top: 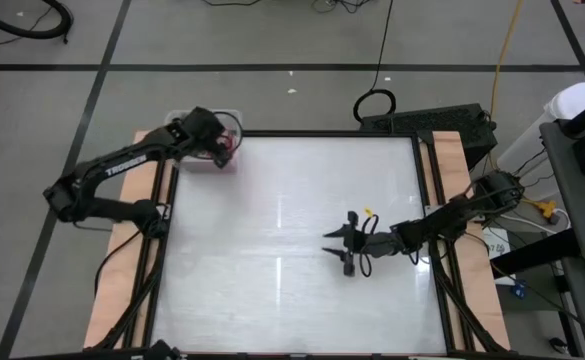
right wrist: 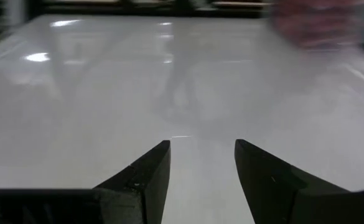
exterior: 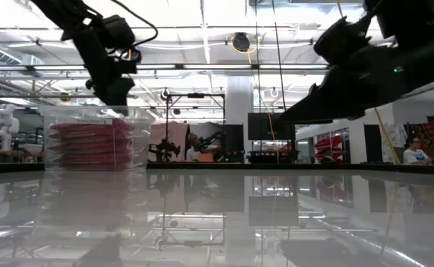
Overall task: Sort popcorn bags into baskets
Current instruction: Put the red popcorn bag into the transparent container
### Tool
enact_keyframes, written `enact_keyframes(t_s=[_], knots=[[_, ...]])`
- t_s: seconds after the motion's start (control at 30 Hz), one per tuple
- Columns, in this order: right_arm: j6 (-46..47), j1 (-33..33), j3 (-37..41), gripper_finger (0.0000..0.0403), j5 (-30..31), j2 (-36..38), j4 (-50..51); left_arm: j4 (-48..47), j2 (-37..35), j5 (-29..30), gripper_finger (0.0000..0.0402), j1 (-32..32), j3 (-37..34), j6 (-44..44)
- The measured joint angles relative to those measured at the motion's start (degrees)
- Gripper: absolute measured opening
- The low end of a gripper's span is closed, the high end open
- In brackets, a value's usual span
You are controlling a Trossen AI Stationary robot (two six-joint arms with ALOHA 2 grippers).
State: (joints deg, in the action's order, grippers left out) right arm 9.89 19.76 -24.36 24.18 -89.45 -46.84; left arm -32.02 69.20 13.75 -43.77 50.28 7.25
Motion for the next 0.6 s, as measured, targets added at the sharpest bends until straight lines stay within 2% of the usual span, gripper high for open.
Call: enact_keyframes(t_s=[0.13, 0.2, 0.33, 0.43, 0.6], knots=[[0.3, -3.2, -0.4, 0.0171, 5.3, 0.0, -0.7, -0.7, 1.8, 0.2, 0.0281, 0.3, 3.4, -2.4], [-0.5, -6.3, -1.9, 0.0171, 5.3, 0.0, -1.0, -3.6, 1.8, -0.4, 0.0287, 0.3, 5.0, -3.7], [-1.8, -13.8, -6.3, 0.0171, -0.3, 0.0, 1.0, -4.9, 1.8, -0.8, 0.0276, 0.3, 6.5, -10.5], [-2.8, -20.0, -9.2, 0.0171, -1.8, 0.0, 4.4, -2.4, 3.0, -0.6, 0.026, 0.5, 6.6, -15.2], [-6.2, -28.5, -10.7, 0.0171, -7.2, -0.1, 4.1, -3.3, 7.6, 4.9, 0.0232, 1.7, 6.5, -20.8]])
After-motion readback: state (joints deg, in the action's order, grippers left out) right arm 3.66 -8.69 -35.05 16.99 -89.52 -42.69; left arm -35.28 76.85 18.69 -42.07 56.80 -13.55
